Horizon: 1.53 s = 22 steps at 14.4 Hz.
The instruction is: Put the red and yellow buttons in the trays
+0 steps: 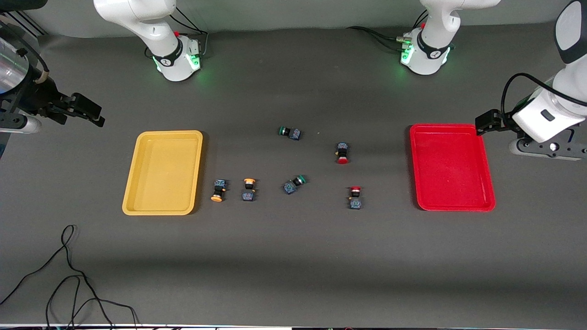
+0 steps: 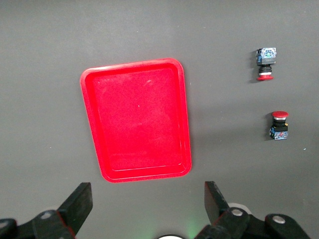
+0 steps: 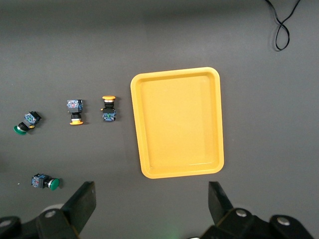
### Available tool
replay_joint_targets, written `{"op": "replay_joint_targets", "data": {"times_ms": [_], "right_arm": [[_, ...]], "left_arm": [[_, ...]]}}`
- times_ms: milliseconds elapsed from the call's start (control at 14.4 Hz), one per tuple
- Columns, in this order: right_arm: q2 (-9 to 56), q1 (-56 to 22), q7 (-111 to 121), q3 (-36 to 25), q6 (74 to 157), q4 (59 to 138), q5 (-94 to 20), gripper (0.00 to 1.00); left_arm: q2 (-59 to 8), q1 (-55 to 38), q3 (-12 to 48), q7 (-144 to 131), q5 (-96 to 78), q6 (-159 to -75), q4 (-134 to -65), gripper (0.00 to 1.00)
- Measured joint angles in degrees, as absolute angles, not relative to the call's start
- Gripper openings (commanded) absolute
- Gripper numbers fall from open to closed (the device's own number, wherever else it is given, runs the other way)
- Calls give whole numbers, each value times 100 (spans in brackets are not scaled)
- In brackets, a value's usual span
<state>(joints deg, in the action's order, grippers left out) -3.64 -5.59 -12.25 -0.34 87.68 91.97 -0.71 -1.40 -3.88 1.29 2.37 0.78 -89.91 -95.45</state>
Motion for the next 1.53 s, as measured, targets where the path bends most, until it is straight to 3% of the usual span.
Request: {"op": "replay_joint_targets", "data": {"times_ms": [487, 835, 1114, 1532], "right_arm": [[-266, -562, -1209, 1, 8794, 9150, -71, 100], [572, -590, -1209, 227, 9489, 9184, -72, 100], [1834, -993, -1736, 331, 10596, 9242, -73, 100], [3221, -1542, -3006, 340, 13021, 10048, 323, 100]], "left_arm": [[-143, -388, 116, 158, 22, -8992, -9545, 100], [-161, -440, 126, 47, -39, -8988, -9557, 100], [-159, -914, 190, -425, -347, -9487, -10109, 100], [-246, -2934, 259, -2583, -524, -11040, -11045, 100]]}}
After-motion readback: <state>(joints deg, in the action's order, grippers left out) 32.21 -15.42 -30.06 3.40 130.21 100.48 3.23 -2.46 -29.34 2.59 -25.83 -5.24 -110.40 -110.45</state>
